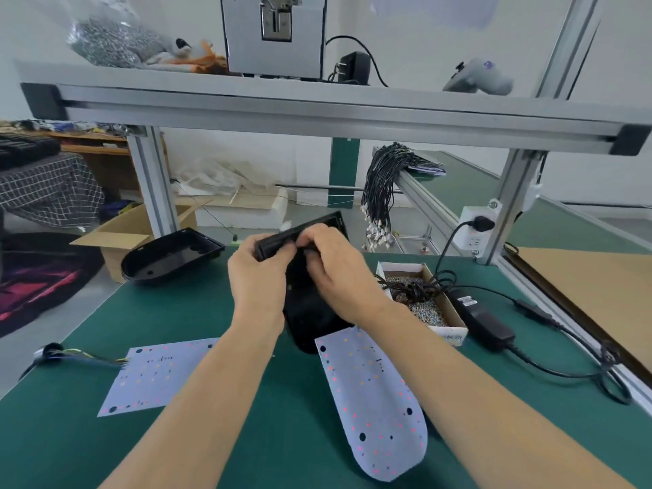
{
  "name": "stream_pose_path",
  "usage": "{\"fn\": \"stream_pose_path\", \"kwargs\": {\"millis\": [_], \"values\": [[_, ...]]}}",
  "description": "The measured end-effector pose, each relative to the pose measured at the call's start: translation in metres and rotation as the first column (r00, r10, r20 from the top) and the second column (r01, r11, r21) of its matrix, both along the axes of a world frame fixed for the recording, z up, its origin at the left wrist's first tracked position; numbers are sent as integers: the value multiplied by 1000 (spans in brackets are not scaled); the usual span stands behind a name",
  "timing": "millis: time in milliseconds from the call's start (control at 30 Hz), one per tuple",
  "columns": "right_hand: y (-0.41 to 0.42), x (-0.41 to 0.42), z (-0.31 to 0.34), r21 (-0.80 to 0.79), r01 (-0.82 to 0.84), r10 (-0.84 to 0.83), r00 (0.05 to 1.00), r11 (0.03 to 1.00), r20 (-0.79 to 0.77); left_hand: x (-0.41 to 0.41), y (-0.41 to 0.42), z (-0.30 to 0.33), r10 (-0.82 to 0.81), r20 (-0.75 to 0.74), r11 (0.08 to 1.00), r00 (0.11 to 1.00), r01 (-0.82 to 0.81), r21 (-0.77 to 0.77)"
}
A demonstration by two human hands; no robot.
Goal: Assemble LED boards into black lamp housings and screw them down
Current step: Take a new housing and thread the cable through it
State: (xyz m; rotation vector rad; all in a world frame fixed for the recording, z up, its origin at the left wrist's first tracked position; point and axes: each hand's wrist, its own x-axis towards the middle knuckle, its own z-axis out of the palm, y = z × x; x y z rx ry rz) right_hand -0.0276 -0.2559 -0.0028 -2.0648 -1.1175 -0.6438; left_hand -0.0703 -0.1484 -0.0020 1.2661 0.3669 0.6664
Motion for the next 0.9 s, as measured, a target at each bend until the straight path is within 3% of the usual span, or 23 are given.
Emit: {"fn": "stream_pose_path", "kwargs": {"millis": [67, 167, 267, 367, 433, 533, 667, 767, 833, 900], "values": [[-3, -3, -7, 31, -13, 16, 994, 999, -110, -1, 4, 3, 29, -37, 999, 999, -30, -28], [-8, -14, -15, 127, 80, -60, 987, 989, -150, -7, 5, 1, 43, -83, 997, 996, -49, -67], [-20, -24, -23, 167, 162, -158, 987, 973, -38, -22, -12, -4, 19, -77, 999, 997, -22, -37], [-41, -30, -31, 310, 140, -156, 987, 940, 28, -48, -37, -12, -50, -53, 997, 997, 54, 61], [-54, -35, -37, 360, 91, -82, 996, 928, -40, -62, -47, -18, -94, -51, 991, 994, 99, 88], [-67, -41, -29, 459, -37, 179, 946, 888, -270, -74, -46, -23, -94, -73, 994, 993, 97, 41], [-57, -38, -19, 300, -54, 124, 967, 952, -223, -78, -34, -27, -3, -65, 983, 998, -9, -184], [-40, -44, -30, 148, -39, 91, 927, 988, -364, -69, -15, -25, 57, -118, 924, 991, -98, -369], [-41, -44, -41, 21, 4, 8, 844, 1000, -536, -64, 0, -23, 109, -137, 901, 985, -156, -406], [-51, -43, -52, -102, -51, -41, 678, 993, -734, -61, 13, -22, 169, -125, 899, 978, -205, -387]]}}
